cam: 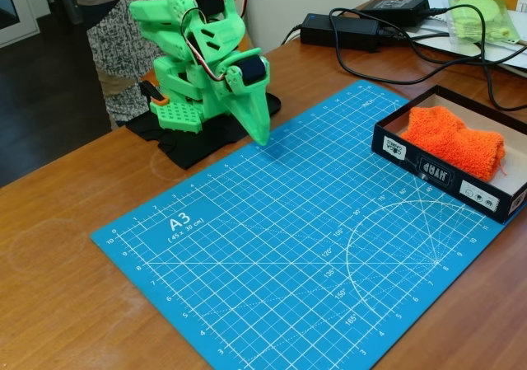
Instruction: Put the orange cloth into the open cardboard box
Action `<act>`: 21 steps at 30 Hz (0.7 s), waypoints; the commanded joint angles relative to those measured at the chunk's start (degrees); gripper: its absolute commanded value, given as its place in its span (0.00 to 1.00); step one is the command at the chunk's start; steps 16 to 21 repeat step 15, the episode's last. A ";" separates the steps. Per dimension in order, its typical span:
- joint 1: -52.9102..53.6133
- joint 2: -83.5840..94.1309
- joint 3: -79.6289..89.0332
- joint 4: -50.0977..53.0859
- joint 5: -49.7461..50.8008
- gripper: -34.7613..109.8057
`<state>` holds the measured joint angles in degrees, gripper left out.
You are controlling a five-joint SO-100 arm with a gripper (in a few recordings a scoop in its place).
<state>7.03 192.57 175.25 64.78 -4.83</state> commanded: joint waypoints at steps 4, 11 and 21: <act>1.93 0.79 0.62 0.70 0.18 0.24; 0.88 0.79 0.62 0.70 -0.44 0.24; 0.44 0.79 0.62 0.70 -0.79 0.24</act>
